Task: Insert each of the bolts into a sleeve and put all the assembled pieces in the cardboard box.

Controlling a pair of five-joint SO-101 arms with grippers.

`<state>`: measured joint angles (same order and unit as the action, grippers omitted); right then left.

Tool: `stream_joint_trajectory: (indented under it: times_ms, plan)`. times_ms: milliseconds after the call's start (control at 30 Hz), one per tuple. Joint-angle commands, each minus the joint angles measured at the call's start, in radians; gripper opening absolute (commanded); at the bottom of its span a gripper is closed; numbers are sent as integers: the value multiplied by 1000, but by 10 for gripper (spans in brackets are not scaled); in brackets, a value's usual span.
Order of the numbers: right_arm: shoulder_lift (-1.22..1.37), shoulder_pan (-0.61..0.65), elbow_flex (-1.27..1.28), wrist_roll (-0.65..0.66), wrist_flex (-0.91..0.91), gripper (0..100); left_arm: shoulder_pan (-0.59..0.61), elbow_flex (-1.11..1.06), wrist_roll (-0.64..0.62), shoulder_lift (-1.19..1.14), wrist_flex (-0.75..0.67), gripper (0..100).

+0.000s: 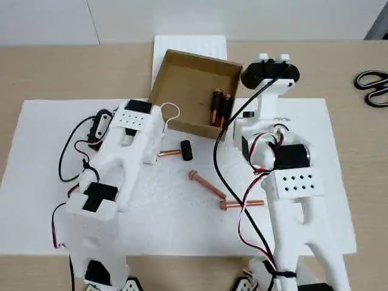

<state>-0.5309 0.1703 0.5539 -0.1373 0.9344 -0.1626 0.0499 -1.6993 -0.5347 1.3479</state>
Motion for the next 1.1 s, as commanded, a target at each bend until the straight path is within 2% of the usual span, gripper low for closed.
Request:
stream_joint_trajectory:
  times_ms: [0, 333, 433, 667, 767, 933, 1067]
  plan:
    - [-15, -10, -35, 8, -22, 5, -17, 1, 14, -52, 14, 14]
    - [-15, -8, -35, 8, -22, 5, -40, 7, 29, -46, 41, 6]
    - [-15, -8, -35, 9, -22, 5, -38, 41, 149, -40, 92, 6]
    - [-15, -8, -37, 9, -24, 4, 15, 378, 523, -41, 404, 6]
    - [-15, -10, -60, 5, -22, 4, 52, 473, 698, -40, 404, 6]
    - [-15, -10, -104, 5, -15, 4, 94, 588, 740, -34, 404, 6]
    - [-15, -10, -155, 2, 24, 4, 106, 708, 781, 69, 404, 6]
